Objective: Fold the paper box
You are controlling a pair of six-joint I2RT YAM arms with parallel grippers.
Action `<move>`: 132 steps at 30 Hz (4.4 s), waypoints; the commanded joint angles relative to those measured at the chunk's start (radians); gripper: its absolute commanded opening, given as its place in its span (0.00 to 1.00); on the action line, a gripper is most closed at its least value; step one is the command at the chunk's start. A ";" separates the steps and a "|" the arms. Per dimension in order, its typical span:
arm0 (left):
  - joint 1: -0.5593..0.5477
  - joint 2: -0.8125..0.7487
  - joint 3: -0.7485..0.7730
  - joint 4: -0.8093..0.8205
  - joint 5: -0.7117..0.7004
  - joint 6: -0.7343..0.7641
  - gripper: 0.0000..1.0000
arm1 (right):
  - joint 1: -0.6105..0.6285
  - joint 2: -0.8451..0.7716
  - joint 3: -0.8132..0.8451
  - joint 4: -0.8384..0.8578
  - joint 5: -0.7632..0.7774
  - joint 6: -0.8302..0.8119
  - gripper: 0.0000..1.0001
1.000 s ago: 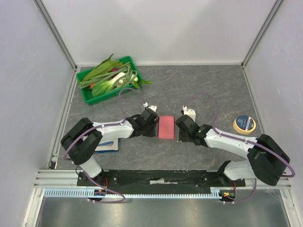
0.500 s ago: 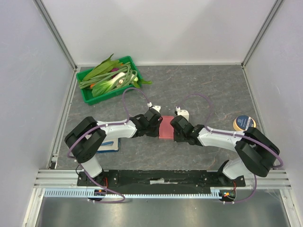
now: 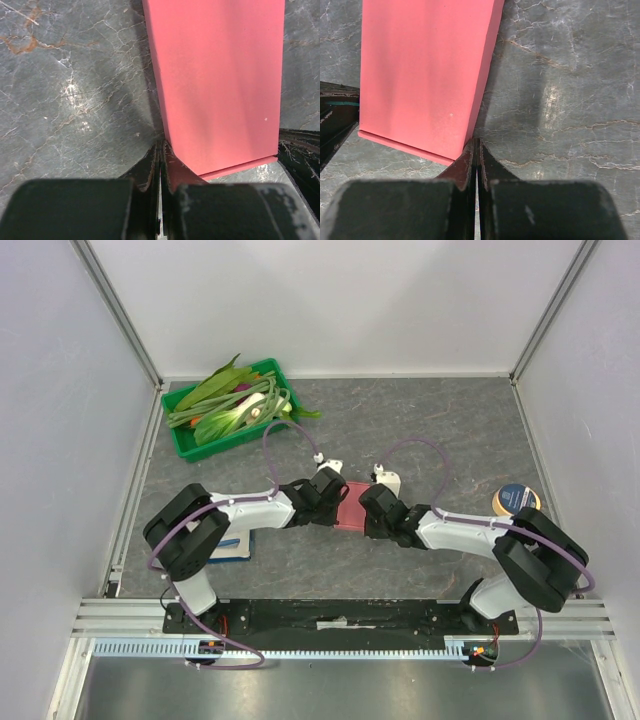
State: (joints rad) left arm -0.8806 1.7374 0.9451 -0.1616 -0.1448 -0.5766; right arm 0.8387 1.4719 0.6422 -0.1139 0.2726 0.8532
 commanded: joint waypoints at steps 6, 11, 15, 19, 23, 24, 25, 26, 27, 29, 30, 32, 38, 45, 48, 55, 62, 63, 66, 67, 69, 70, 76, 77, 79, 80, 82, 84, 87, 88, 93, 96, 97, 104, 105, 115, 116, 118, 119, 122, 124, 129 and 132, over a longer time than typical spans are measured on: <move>0.012 -0.236 -0.120 -0.110 -0.024 0.015 0.27 | -0.030 -0.102 -0.006 -0.228 0.088 -0.120 0.27; 0.037 -0.547 -0.186 -0.208 -0.001 0.014 0.39 | -0.096 -0.209 0.013 -0.286 0.044 -0.258 0.55; 0.038 -0.780 -0.195 -0.240 0.126 0.011 0.42 | -0.121 -0.182 0.054 -0.198 -0.171 -0.331 0.92; 0.038 -0.953 -0.226 -0.249 0.273 0.003 0.44 | -0.142 -0.090 0.146 -0.132 -0.233 -0.330 0.98; 0.038 -1.082 -0.236 -0.317 0.303 0.014 0.44 | -0.191 -0.001 0.189 -0.037 -0.329 -0.301 0.98; 0.038 -1.122 -0.241 -0.329 0.310 0.014 0.44 | -0.194 0.039 0.200 -0.032 -0.322 -0.284 0.97; 0.038 -1.137 -0.249 -0.346 0.315 0.014 0.44 | -0.194 0.063 0.247 -0.067 -0.311 -0.251 0.98; 0.038 -1.151 -0.250 -0.360 0.318 0.015 0.44 | -0.187 0.089 0.272 -0.081 -0.302 -0.231 0.98; 0.038 -1.179 -0.252 -0.368 0.314 0.018 0.44 | -0.176 0.131 0.296 -0.102 -0.247 -0.197 0.98; 0.038 -1.202 -0.256 -0.397 0.295 0.023 0.44 | -0.132 0.157 0.352 -0.144 -0.196 -0.107 0.98; 0.040 -1.220 -0.261 -0.400 0.280 0.024 0.44 | -0.115 0.166 0.361 -0.147 -0.128 -0.079 0.98; 0.038 -1.234 -0.259 -0.409 0.280 0.032 0.44 | -0.069 0.174 0.384 -0.147 -0.089 -0.017 0.98; 0.038 -1.234 -0.216 -0.444 0.321 0.061 0.43 | 0.031 0.264 0.546 -0.386 0.206 0.076 0.98; 0.038 -1.283 -0.218 -0.464 0.320 0.066 0.43 | 0.175 0.326 0.665 -0.489 0.332 0.077 0.98; 0.038 -1.296 -0.223 -0.457 0.326 0.067 0.43 | 0.192 0.332 0.647 -0.539 0.298 0.087 0.97; 0.038 -1.308 -0.229 -0.447 0.338 0.072 0.43 | 0.117 0.170 0.413 -0.326 0.133 0.073 0.97; 0.038 -1.309 -0.230 -0.446 0.338 0.072 0.42 | 0.005 0.133 0.349 -0.270 0.047 0.086 0.97; 0.038 -1.309 -0.229 -0.446 0.338 0.072 0.42 | -0.013 0.130 0.311 -0.212 0.022 0.087 0.96; 0.038 -1.306 -0.229 -0.446 0.337 0.072 0.42 | -0.070 0.096 0.209 -0.053 -0.073 0.090 0.90; 0.037 -1.308 -0.227 -0.446 0.333 0.072 0.42 | -0.076 0.084 0.191 -0.024 -0.090 0.096 0.88; 0.038 -1.312 -0.227 -0.452 0.326 0.069 0.41 | -0.076 0.080 0.152 0.038 -0.110 0.116 0.84; 0.038 -1.314 -0.227 -0.452 0.314 0.066 0.41 | -0.076 0.079 0.146 0.046 -0.108 0.125 0.83; 0.037 -1.320 -0.229 -0.452 0.286 0.063 0.41 | -0.076 0.105 0.108 0.106 -0.113 0.268 0.52; 0.037 -1.322 -0.227 -0.452 0.284 0.063 0.41 | -0.076 0.108 0.102 0.118 -0.102 0.292 0.52; 0.038 -1.317 -0.226 -0.452 0.283 0.063 0.41 | -0.081 0.116 0.096 0.157 -0.082 0.363 0.52; 0.037 -1.319 -0.226 -0.452 0.284 0.060 0.40 | -0.084 0.117 0.093 0.164 -0.073 0.388 0.51; 0.038 -1.320 -0.226 -0.454 0.280 0.061 0.40 | -0.102 0.126 0.088 0.209 -0.064 0.420 0.50; 0.037 -1.320 -0.221 -0.460 0.274 0.060 0.40 | -0.125 0.131 0.093 0.233 -0.049 0.466 0.49; 0.037 -1.322 -0.220 -0.464 0.271 0.055 0.40 | -0.151 0.139 0.117 0.249 0.020 0.504 0.48; 0.037 -1.322 -0.221 -0.464 0.266 0.055 0.40 | -0.161 0.149 0.125 0.250 0.064 0.521 0.48; 0.037 -1.316 -0.218 -0.466 0.252 0.057 0.39 | -0.231 0.238 0.200 0.328 0.085 0.586 0.47; 0.037 -1.305 -0.221 -0.464 0.241 0.054 0.40 | -0.251 0.257 0.310 0.280 0.054 0.409 0.51; 0.038 -1.305 -0.220 -0.464 0.240 0.054 0.40 | -0.244 0.222 0.335 0.261 0.053 0.200 0.55; 0.038 -1.337 -0.215 -0.455 0.212 0.070 0.41 | -0.187 0.151 0.539 -0.210 -0.157 -0.636 0.85; 0.038 -1.360 -0.215 -0.455 0.200 0.069 0.41 | -0.129 0.162 0.556 -0.257 -0.130 -0.687 0.86; 0.038 -1.592 -0.195 -0.467 0.005 0.030 0.45 | 0.284 0.240 0.554 -0.356 0.258 -0.874 0.82; 0.038 -1.592 -0.189 -0.487 0.005 0.035 0.45 | 0.312 0.240 0.548 -0.337 0.267 -0.885 0.82; 0.037 -1.583 -0.172 -0.507 0.004 0.041 0.45 | 0.327 0.254 0.531 -0.320 0.267 -0.908 0.82; 0.038 -1.581 -0.172 -0.521 0.007 0.041 0.45 | 0.336 0.286 0.528 -0.322 0.277 -0.916 0.82; 0.038 -1.587 -0.167 -0.536 0.001 0.037 0.46 | 0.352 0.341 0.517 -0.310 0.313 -0.947 0.81; 0.037 -1.593 -0.164 -0.539 -0.012 0.035 0.47 | 0.358 0.363 0.514 -0.291 0.358 -0.951 0.80; 0.037 -1.590 -0.155 -0.547 -0.021 0.037 0.51 | 0.356 0.412 0.508 -0.245 0.490 -0.942 0.79; 0.038 -1.583 -0.152 -0.546 -0.024 0.044 0.51 | 0.339 0.447 0.522 -0.236 0.536 -0.918 0.78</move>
State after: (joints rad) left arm -0.8421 0.1474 0.7567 -0.7105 -0.1421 -0.5411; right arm 1.1908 1.8874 1.1522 -0.4053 0.6846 -0.0746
